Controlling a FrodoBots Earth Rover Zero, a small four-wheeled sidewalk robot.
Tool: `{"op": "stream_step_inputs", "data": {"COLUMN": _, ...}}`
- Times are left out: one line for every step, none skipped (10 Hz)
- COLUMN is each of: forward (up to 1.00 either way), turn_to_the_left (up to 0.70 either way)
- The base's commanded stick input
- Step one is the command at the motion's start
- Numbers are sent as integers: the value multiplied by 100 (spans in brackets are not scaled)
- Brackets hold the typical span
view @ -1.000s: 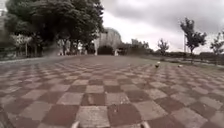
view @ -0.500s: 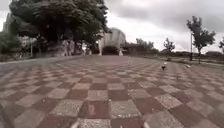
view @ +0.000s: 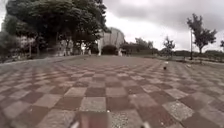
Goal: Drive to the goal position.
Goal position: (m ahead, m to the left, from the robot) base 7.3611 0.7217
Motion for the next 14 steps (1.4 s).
{"op": "stream_step_inputs", "data": {"forward": 50, "turn_to_the_left": 0}}
{"op": "stream_step_inputs", "data": {"forward": 50, "turn_to_the_left": 0}}
{"op": "stream_step_inputs", "data": {"forward": 50, "turn_to_the_left": 0}}
{"op": "stream_step_inputs", "data": {"forward": 50, "turn_to_the_left": 0}}
{"op": "stream_step_inputs", "data": {"forward": 50, "turn_to_the_left": 0}}
{"op": "stream_step_inputs", "data": {"forward": 50, "turn_to_the_left": 0}}
{"op": "stream_step_inputs", "data": {"forward": 50, "turn_to_the_left": 0}}
{"op": "stream_step_inputs", "data": {"forward": 50, "turn_to_the_left": 0}}
{"op": "stream_step_inputs", "data": {"forward": 50, "turn_to_the_left": 0}}
{"op": "stream_step_inputs", "data": {"forward": 50, "turn_to_the_left": 0}}
{"op": "stream_step_inputs", "data": {"forward": 50, "turn_to_the_left": 0}}
{"op": "stream_step_inputs", "data": {"forward": 50, "turn_to_the_left": 0}}
{"op": "stream_step_inputs", "data": {"forward": 50, "turn_to_the_left": 0}}
{"op": "stream_step_inputs", "data": {"forward": 50, "turn_to_the_left": 0}}
